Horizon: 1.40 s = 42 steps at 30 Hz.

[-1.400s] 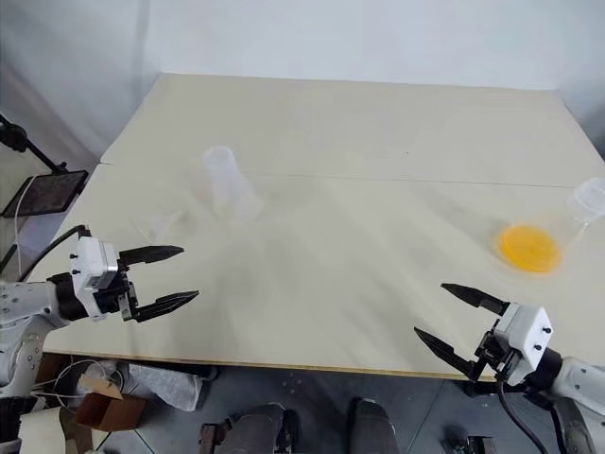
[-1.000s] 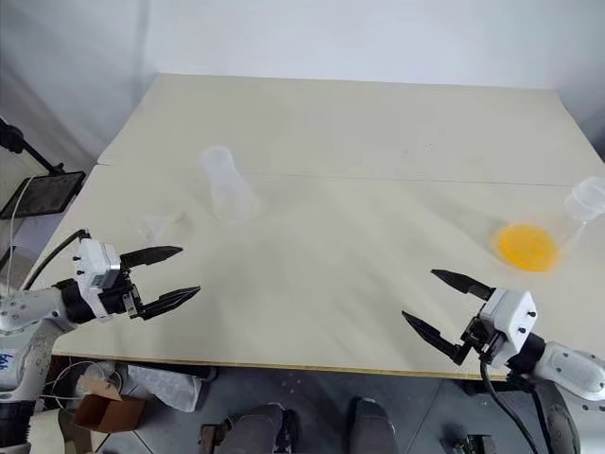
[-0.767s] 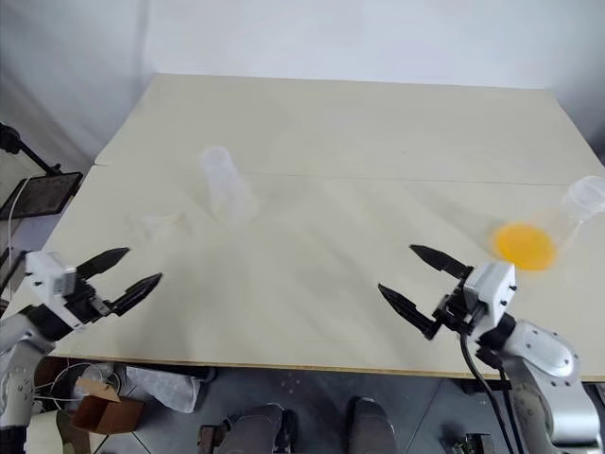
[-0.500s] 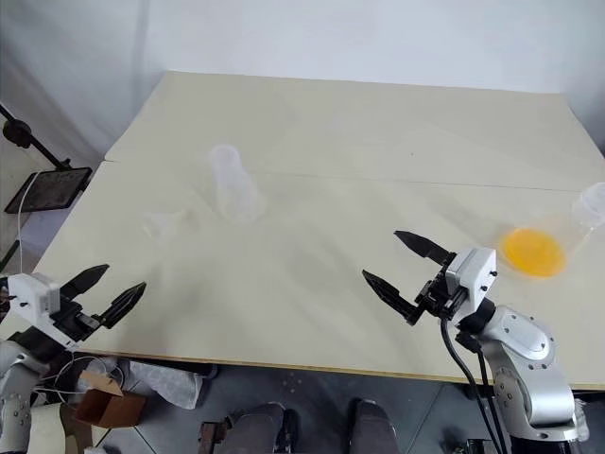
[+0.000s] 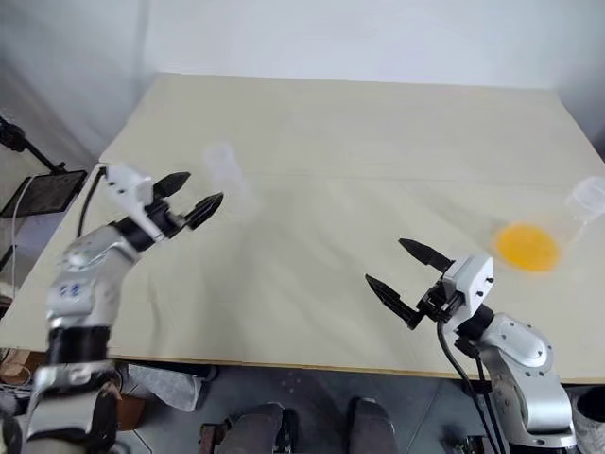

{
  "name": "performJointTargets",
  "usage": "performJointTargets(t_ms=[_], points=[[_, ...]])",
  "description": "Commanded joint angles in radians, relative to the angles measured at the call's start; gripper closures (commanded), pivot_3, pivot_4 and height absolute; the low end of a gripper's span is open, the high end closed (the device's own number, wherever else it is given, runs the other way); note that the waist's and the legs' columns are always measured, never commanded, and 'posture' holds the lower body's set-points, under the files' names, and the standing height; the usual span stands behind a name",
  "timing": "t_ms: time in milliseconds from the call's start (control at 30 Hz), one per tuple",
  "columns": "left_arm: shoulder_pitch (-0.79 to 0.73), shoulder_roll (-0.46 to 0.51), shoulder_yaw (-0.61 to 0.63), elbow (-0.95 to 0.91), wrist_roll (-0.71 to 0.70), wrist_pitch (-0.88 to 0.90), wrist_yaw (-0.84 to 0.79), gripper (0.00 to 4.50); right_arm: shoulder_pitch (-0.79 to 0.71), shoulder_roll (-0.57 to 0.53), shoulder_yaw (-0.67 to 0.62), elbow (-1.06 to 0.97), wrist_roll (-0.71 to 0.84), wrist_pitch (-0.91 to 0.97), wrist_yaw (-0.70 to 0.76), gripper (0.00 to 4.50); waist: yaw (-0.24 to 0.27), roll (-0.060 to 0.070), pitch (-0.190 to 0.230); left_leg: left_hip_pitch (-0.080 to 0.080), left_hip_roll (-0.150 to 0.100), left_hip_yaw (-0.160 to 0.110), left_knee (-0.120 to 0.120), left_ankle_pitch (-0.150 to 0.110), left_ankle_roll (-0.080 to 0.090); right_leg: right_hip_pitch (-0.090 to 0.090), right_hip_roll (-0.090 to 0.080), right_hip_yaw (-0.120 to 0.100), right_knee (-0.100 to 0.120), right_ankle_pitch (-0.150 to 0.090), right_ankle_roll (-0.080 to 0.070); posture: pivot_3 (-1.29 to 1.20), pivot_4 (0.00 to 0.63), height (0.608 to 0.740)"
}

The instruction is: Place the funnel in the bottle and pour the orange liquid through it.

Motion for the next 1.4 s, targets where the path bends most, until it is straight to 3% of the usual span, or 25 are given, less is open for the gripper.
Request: performJointTargets(t_ms=[33,467,567,733,900,1133,1267,1400], points=[[-0.051,-0.015,-0.008,0.053,0.044,-0.054,0.041,0.01,-0.004,0.009,-0.005,-0.044,-0.003,-0.011,-0.021,0.00,0.000,0.000,0.000,0.000,-0.001,0.000,0.000,0.000,0.000,0.000,-0.001,0.000,0.000,0.000,0.000,0.00,0.150,0.740],[-0.197,-0.083,-0.019,0.234,0.065,-0.115,0.035,0.01,-0.002,0.031,0.025,-0.052,-0.016,-0.016,-0.054,0.00,0.000,-0.001,0.001,0.000,-0.002,-0.002,0.000,0.000,0.001,0.000,-0.002,-0.001,0.000,0.000,0.001,0.00,0.150,0.740],[-0.201,-0.076,-0.027,0.241,0.067,-0.111,0.013,0.63,-0.007,0.031,0.021,-0.048,-0.016,-0.020,-0.054,0.00,0.000,-0.001,0.001,-0.001,-0.002,-0.002,0.000,0.000,0.001,0.000,-0.002,-0.001,0.000,0.000,0.001,0.00,0.150,0.740],[-0.209,-0.067,-0.035,0.251,0.061,-0.075,-0.012,2.16,-0.007,0.034,0.020,-0.047,-0.018,-0.022,-0.059,0.00,0.001,-0.001,0.001,-0.001,-0.002,-0.002,0.000,0.000,0.001,0.000,-0.002,-0.001,0.000,0.000,0.001,0.00,0.150,0.740],[-0.218,-0.081,-0.032,0.247,0.047,-0.092,-0.040,2.18,-0.008,0.039,0.019,-0.048,-0.026,-0.027,-0.068,0.00,0.002,-0.001,0.001,-0.001,-0.003,-0.002,0.000,0.000,0.001,0.000,-0.002,-0.001,0.000,0.001,0.001,0.00,0.150,0.740],[-0.307,-0.119,-0.153,0.056,-0.069,-0.013,-0.353,2.18,0.140,0.006,-0.148,-0.146,-0.020,-0.024,-0.116,0.00,0.017,-0.002,0.001,-0.003,-0.004,-0.005,0.001,0.000,0.001,0.000,-0.003,-0.003,0.000,0.001,0.001,0.00,0.150,0.740],[-0.341,-0.206,-0.248,0.116,-0.024,-0.051,-0.420,2.18,0.316,0.025,-0.273,-0.235,0.001,-0.027,-0.137,0.00,0.025,0.000,0.000,-0.001,-0.005,-0.003,0.000,0.001,0.002,0.002,-0.003,-0.002,-0.002,0.001,0.002,0.00,0.150,0.740],[-0.401,-0.303,-0.298,0.300,0.055,-0.176,-0.420,2.18,0.458,0.080,-0.323,-0.301,-0.018,-0.057,-0.168,0.00,0.026,-0.001,0.000,-0.001,-0.003,-0.001,0.000,0.001,0.002,0.002,-0.001,-0.001,-0.004,0.001,0.003,0.00,0.150,0.740]])
